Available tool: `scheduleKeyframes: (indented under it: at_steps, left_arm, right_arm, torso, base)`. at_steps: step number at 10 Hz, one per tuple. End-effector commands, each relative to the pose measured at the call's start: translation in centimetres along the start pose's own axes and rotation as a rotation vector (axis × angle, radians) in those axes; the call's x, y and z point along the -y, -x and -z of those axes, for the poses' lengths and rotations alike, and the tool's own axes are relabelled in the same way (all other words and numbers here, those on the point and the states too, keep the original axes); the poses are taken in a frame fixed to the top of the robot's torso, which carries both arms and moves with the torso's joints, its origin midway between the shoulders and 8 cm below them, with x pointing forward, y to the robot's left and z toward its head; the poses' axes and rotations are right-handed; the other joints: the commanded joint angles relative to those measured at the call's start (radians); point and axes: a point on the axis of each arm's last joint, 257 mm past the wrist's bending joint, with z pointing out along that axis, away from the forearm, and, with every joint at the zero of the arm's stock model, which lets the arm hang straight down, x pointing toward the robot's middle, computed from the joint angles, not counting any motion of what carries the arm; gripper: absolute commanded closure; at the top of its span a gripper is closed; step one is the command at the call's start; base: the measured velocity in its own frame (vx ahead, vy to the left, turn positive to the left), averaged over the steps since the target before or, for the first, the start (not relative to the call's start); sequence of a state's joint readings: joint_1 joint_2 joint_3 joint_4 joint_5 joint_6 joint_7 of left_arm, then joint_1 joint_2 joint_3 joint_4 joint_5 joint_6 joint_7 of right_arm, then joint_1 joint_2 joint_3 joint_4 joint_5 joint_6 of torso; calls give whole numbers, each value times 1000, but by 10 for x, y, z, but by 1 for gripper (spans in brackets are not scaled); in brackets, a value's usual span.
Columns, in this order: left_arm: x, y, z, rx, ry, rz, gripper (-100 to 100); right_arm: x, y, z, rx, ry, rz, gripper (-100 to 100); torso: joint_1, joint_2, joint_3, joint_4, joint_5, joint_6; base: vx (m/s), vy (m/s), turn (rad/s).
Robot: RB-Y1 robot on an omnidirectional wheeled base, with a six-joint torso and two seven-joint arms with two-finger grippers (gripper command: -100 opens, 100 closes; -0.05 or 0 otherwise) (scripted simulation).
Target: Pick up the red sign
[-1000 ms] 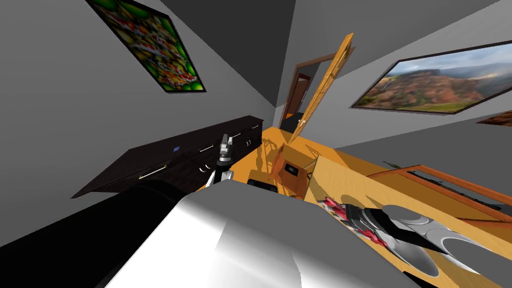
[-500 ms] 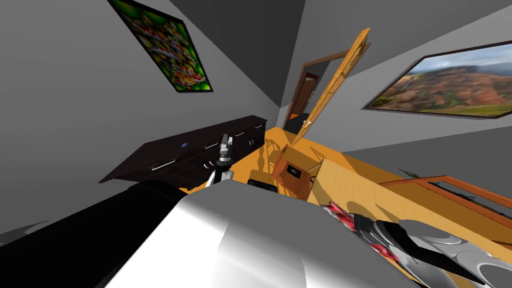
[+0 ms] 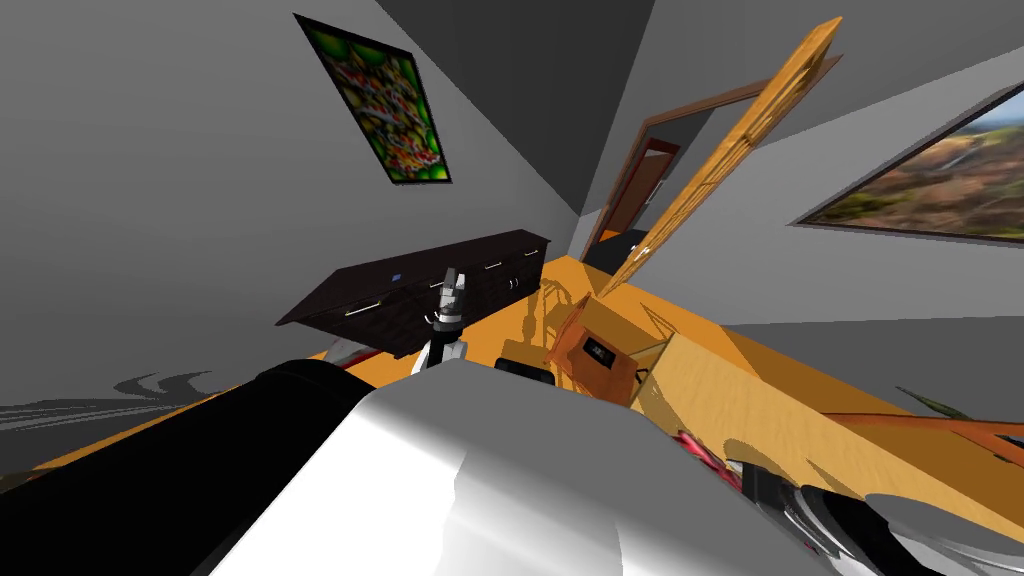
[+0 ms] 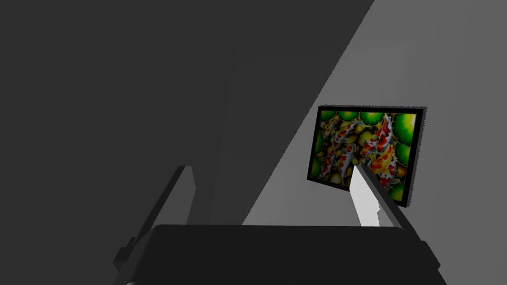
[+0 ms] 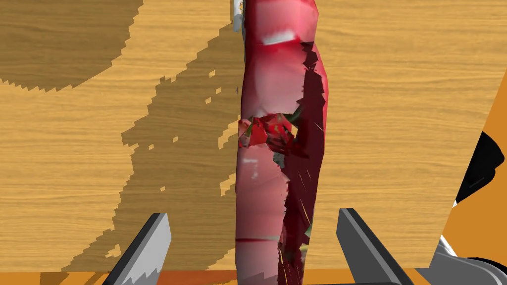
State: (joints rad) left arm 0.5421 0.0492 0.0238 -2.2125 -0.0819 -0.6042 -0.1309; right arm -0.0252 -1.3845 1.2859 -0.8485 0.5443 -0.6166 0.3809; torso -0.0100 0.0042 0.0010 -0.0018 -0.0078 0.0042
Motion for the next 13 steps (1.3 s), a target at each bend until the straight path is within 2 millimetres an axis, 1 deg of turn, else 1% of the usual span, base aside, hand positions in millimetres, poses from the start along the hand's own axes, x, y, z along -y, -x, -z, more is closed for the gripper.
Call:
scheduleKeyframes:
  at_steps: [1,2,3,4,5,6,10,11,12,13]
  left_arm:
    - [0,0,0,0,0,0,0]
    - [0,0,0,0,0,0,0]
    - [0,0,0,0,0,0,0]
    - [0,0,0,0,0,0,0]
    - [0,0,0,0,0,0,0]
    - [0,0,0,0,0,0,0]
    - [0,0,0,0,0,0,0]
    - [0,0,0,0,0,0,0]
    - [0,0,0,0,0,0,0]
    - [0,0,0,0,0,0,0]
  right_arm:
    - [-8,-10,-1,0,1,-36,-100]
    - [-10,-31,9,-30,-21,-47,-100]
    - [-20,-39,8,-34,-11,-80,-100]
    - [-24,-42,7,-31,-8,-104,-100]
    - [-21,-38,6,-31,-11,-87,-100]
    - [-22,-39,6,-31,-11,-90,100]
    - [-23,-38,6,-30,-7,-91,100]
    - [-24,-38,6,-30,-6,-90,0]
    - [-16,-17,-2,-3,10,-61,100]
    - [-8,-10,-1,0,1,-36,100]
  torso:
    - [0,0,0,0,0,0]
    - [0,0,0,0,0,1]
    - [0,0,0,0,0,-1]
    - [0,0,0,0,0,0]
    - [-1,-1,0,0,0,1]
    - [0,-1,-1,0,0,0]
    - [-2,-2,-1,0,-1,-1]
    - [-3,-2,-1,0,-1,-1]
    - [-3,-2,-1,0,-1,-1]
    - [-5,-3,-2,-1,-5,3]
  base:
    - [-12,-4,-6]
    - [-27,6,307]
    - [-29,-1,329]
    - [-12,-5,17]
    - [-3,-1,-21]
    - [0,0,0]
    - [-1,1,-3]
    - [0,0,0]
    - [33,-17,-339]
    - [41,2,-311]
